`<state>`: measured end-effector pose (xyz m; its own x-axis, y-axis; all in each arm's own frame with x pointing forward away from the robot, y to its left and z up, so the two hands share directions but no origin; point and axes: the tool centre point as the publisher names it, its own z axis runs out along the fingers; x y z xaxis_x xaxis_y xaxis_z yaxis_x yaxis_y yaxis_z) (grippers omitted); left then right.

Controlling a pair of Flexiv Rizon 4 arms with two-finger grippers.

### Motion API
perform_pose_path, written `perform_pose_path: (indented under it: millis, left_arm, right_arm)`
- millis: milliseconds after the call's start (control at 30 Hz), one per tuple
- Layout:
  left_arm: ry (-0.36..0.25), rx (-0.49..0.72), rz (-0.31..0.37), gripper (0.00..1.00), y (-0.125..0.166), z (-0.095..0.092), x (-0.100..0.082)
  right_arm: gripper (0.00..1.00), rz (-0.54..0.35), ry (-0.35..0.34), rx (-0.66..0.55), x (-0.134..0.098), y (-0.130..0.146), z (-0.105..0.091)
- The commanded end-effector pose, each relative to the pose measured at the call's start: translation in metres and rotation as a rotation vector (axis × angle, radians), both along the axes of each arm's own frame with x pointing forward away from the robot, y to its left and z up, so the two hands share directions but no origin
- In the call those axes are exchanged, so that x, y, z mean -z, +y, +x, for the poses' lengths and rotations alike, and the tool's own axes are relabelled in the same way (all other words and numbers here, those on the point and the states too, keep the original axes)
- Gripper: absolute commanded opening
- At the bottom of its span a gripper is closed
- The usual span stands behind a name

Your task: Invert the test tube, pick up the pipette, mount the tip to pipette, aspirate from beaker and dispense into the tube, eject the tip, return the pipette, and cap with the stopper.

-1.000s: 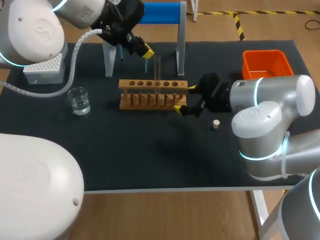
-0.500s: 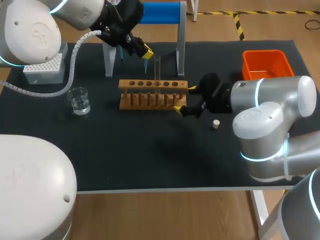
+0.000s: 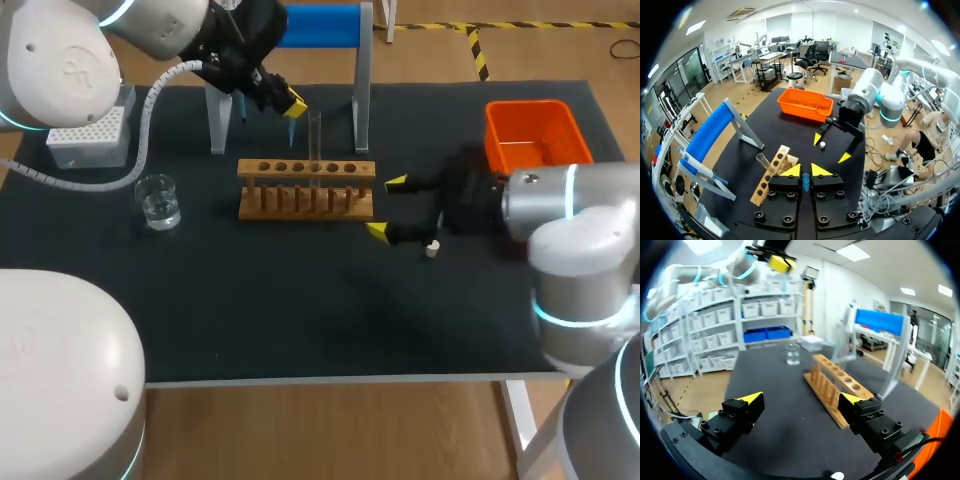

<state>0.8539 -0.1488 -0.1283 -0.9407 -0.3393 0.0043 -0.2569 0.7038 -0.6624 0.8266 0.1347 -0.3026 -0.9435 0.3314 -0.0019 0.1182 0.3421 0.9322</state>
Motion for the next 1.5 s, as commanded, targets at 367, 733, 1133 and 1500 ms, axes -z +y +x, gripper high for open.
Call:
perform_pose_path:
  millis: [367, 733, 1133, 1500]
  left_arm:
    - [0.002, -0.001, 0.003, 0.00, 0.000, 0.000, -0.001]
    - [0.002, -0.001, 0.003, 0.00, 0.000, 0.000, -0.001]
    - [0.002, -0.001, 0.003, 0.00, 0.000, 0.000, -0.001]
    - [0.002, -0.001, 0.003, 0.00, 0.000, 0.000, -0.001]
  right_arm:
    - [1.00, 0.195, -0.048, -0.321, -0.055, -0.034, -0.033]
    - [1.00, 0.279, 0.004, -0.412, -0.074, -0.011, -0.029]
    - [1.00, 0.277, 0.015, -0.426, -0.084, 0.022, -0.018]
    - [1.00, 0.271, -0.029, -0.423, -0.096, 0.057, -0.007]
